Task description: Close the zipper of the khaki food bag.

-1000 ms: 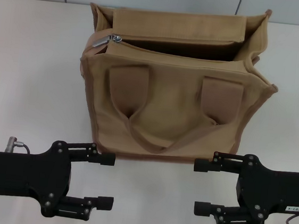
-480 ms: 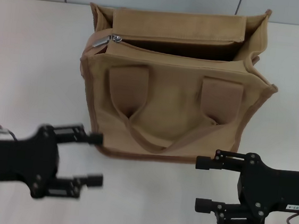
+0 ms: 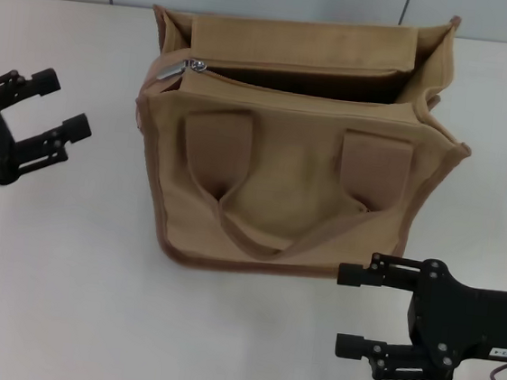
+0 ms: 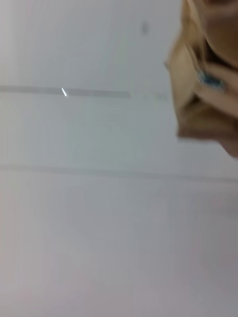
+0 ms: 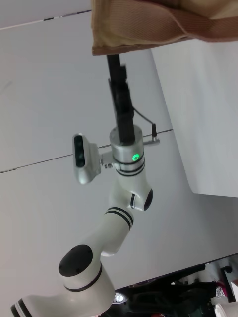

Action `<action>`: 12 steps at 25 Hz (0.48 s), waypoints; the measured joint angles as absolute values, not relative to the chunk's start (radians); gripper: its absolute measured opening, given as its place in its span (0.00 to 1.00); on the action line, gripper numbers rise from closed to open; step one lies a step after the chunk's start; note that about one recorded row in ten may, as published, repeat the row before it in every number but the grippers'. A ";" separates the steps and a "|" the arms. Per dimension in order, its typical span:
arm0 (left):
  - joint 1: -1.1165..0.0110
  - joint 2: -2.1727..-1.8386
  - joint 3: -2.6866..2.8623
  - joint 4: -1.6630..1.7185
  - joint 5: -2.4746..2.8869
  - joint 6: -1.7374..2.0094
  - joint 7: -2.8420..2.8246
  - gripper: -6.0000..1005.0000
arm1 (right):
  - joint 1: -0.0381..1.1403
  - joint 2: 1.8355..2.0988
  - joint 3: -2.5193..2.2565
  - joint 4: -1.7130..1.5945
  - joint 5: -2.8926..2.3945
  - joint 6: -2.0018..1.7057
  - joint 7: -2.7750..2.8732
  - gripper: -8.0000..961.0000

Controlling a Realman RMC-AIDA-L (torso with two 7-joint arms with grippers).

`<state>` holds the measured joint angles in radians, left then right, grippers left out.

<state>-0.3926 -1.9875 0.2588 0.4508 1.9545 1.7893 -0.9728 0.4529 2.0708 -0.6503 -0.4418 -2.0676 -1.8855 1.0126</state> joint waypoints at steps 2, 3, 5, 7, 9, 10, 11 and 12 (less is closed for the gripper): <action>-0.413 -1.987 0.272 0.450 1.959 1.745 -0.971 0.74 | 0.452 2.070 -0.650 -0.442 -2.068 -1.887 1.012 0.81; -0.424 -1.990 0.280 0.450 1.962 1.728 -0.966 0.74 | 0.452 2.069 -0.650 -0.442 -2.068 -1.887 1.012 0.81; -0.444 -2.000 0.297 0.447 1.964 1.693 -0.947 0.74 | 0.452 2.069 -0.650 -0.442 -2.068 -1.887 1.011 0.81; -0.467 -2.019 0.318 0.447 1.964 1.647 -0.925 0.74 | 0.452 2.069 -0.650 -0.442 -2.068 -1.888 1.009 0.81; -0.484 -2.032 0.348 0.451 1.965 1.613 -0.918 0.74 | 0.452 2.069 -0.650 -0.442 -2.068 -1.890 1.009 0.81; -0.495 -2.038 0.370 0.451 1.965 1.598 -0.913 0.74 | 0.451 2.069 -0.650 -0.442 -2.068 -1.890 1.009 0.81; -0.501 -2.041 0.379 0.451 1.965 1.590 -0.910 0.74 | 0.450 2.069 -0.650 -0.442 -2.068 -1.890 1.009 0.81; -0.510 -2.048 0.392 0.451 1.965 1.576 -0.904 0.74 | 0.449 2.069 -0.650 -0.442 -2.068 -1.890 1.009 0.81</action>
